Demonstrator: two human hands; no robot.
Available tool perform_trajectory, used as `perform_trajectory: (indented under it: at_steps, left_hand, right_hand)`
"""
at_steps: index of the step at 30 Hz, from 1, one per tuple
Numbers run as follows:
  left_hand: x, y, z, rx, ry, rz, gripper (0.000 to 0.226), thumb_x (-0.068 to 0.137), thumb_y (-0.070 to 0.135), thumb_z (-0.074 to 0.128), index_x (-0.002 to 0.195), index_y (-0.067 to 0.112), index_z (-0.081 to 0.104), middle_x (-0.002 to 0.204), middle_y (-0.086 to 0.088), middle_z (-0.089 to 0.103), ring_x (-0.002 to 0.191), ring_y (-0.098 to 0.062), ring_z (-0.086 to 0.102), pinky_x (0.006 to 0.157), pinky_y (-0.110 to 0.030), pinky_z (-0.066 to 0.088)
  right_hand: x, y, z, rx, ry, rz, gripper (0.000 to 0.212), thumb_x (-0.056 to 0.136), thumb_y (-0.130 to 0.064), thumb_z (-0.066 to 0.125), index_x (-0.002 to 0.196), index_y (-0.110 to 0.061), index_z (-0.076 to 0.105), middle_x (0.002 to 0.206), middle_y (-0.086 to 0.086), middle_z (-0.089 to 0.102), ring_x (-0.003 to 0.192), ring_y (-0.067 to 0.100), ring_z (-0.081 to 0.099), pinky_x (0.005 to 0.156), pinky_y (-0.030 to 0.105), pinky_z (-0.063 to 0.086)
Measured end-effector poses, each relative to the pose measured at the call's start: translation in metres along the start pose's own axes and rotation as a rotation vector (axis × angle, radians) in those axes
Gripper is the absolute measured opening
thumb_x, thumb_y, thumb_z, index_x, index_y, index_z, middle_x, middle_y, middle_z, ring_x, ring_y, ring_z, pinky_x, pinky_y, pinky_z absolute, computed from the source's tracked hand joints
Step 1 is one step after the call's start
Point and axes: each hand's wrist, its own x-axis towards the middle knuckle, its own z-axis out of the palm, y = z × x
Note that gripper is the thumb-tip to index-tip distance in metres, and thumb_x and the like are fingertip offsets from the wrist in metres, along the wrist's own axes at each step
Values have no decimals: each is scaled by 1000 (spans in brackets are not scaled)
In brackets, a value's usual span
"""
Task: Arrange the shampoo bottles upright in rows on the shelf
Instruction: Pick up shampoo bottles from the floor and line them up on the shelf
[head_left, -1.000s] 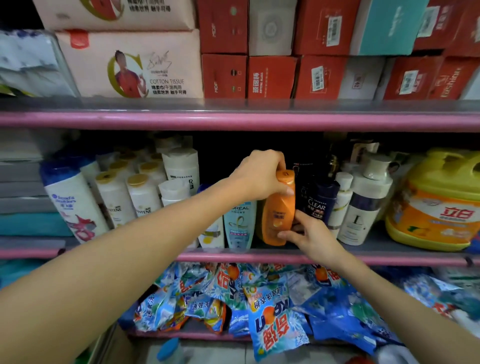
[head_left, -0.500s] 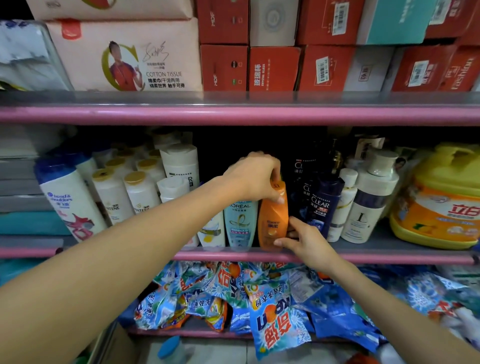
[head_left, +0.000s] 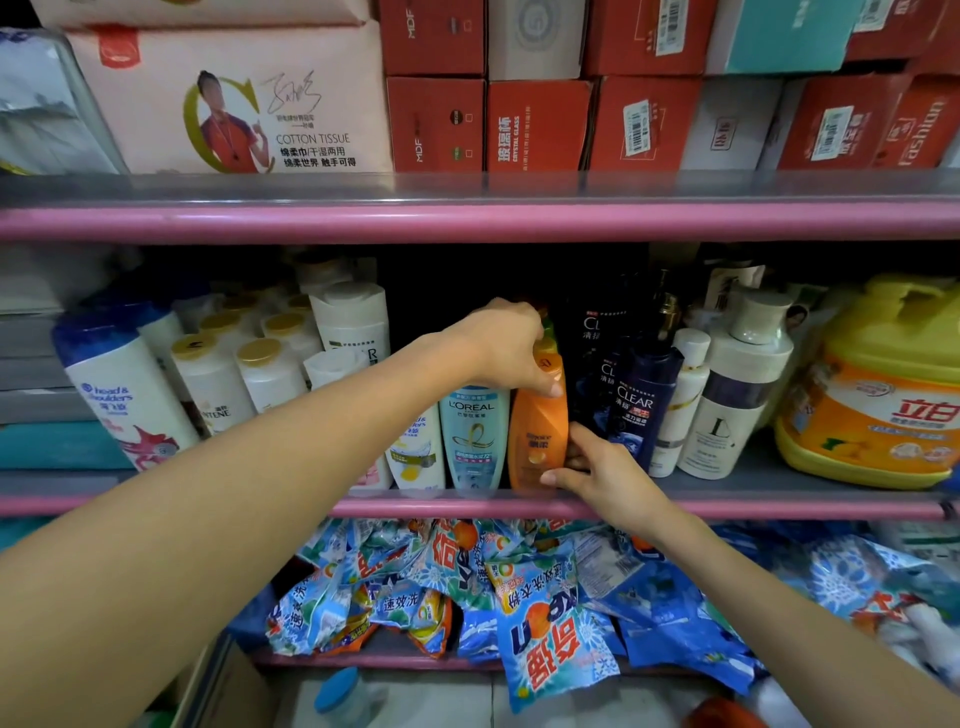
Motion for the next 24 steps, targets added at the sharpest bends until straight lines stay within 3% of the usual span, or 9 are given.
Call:
perform_trajectory:
  at_steps: [4,7,9,11,14,18,22,24]
  left_hand:
    - [-1,-2,0,36,-21,8,71,79,54,66,129,5,52,127,-10,54,117,-26,48,93,-34,44]
    - [-8,1,0,70,-19,4,53,79,54,66,102,7,57,104,-10,59,104,-30,57,86,-39,49]
    - [-21,4,0,60,50,29,50,82,50,63,111,10,58,112,-9,62,108,-31,58,90,-42,49]
    - [-43,7,4,-119,192,108,42,88,41,60,123,17,60,123,-3,63,116,-22,57,97,-36,46]
    - [-94,9,19,-556,349,188,20,90,23,60,107,18,69,104,7,71,98,-1,63,91,-20,47]
    - [-159,-12,79,-820,223,70,12,90,19,63,98,16,71,92,8,72,86,-2,65,81,-17,51]
    - [-201,-65,167,-780,80,-199,9,86,18,66,92,16,72,85,4,72,78,-7,66,77,-23,52]
    - [-215,-93,214,-702,-13,-331,12,85,19,66,96,15,71,91,-1,73,86,-17,67,82,-33,52]
  right_hand:
    - [-1,-2,-1,-62,7,30,35,84,-21,70,114,-13,53,111,1,69,99,12,66,93,31,52]
    - [-7,-11,-2,-185,28,60,35,84,-24,70,113,-12,55,108,2,69,97,16,66,91,34,52]
    - [-15,-19,-1,-237,135,102,39,85,-24,69,118,-10,54,109,5,66,99,20,64,90,36,52]
    - [-29,-26,3,-251,299,104,36,86,-20,66,118,-8,53,107,7,64,97,20,62,87,33,50]
    - [-59,-40,17,-138,400,28,18,88,-12,61,103,-13,52,91,0,62,78,7,58,72,21,48]
    - [-89,-47,63,-28,256,46,14,86,-10,60,97,-16,55,84,-3,64,77,9,61,66,17,46]
    - [-95,-34,137,-40,6,80,17,85,-7,61,102,-9,59,89,5,65,77,15,60,68,13,45]
    - [-93,-21,179,-58,-123,128,20,85,-5,60,105,-5,59,86,5,63,73,14,58,68,16,45]
